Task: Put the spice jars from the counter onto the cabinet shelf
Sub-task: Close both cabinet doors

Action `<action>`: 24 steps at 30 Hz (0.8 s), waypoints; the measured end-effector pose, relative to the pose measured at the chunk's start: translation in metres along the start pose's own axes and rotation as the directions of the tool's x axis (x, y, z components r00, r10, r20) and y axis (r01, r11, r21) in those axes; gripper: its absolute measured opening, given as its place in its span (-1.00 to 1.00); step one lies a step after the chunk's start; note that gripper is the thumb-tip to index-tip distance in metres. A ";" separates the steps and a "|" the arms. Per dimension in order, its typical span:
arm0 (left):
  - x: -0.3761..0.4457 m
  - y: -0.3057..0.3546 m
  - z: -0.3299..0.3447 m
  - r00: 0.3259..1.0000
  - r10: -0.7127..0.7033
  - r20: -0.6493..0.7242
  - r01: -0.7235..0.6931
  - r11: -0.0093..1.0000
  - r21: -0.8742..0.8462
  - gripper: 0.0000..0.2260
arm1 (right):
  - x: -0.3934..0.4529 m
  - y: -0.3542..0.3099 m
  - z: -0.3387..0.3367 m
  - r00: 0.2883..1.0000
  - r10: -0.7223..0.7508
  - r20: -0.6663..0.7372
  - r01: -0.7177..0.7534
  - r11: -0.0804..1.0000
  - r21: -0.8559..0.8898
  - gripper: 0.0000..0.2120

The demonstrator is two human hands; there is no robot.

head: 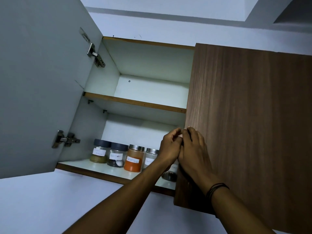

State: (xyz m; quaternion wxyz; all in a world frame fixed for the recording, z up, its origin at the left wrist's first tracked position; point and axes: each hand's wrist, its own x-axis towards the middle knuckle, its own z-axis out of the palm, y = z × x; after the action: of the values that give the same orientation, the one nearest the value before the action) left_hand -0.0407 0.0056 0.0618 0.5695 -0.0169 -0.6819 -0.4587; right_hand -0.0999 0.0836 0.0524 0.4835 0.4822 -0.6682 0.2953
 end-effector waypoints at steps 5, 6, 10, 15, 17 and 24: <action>-0.013 0.032 -0.049 0.996 0.064 -0.059 -0.059 0.994 0.095 -0.63 | 0.010 -0.051 -0.008 0.997 -0.069 -0.030 0.074 0.961 0.265 -0.49; -0.017 0.039 -0.062 0.994 0.081 -0.071 -0.071 0.990 0.125 -0.62 | 0.012 -0.064 -0.009 0.996 -0.084 -0.039 0.092 0.945 0.312 -0.49; -0.039 0.076 -0.128 0.978 0.156 -0.139 -0.115 0.957 0.266 -0.67 | 0.019 -0.133 -0.013 0.982 -0.144 -0.121 0.184 0.872 0.454 -0.53; -0.076 0.134 -0.211 0.937 0.273 -0.218 -0.145 0.872 0.468 -0.69 | 0.025 -0.232 -0.029 0.961 -0.189 -0.201 0.274 0.734 0.622 -0.54; -0.095 0.160 -0.240 0.912 0.330 -0.246 -0.153 0.827 0.542 -0.71 | 0.023 -0.272 -0.041 0.950 -0.214 -0.229 0.313 0.661 0.682 -0.54; -0.160 0.243 -0.326 0.799 0.503 -0.331 -0.075 0.628 0.775 -0.74 | 0.015 -0.394 -0.082 0.907 -0.295 -0.301 0.401 0.384 0.832 -0.57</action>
State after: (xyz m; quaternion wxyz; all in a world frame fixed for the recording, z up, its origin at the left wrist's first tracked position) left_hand 0.3959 0.0163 0.0593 0.7577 0.2210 -0.6131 -0.0331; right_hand 0.2955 0.0070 0.0674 0.2497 0.7737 -0.2769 0.5122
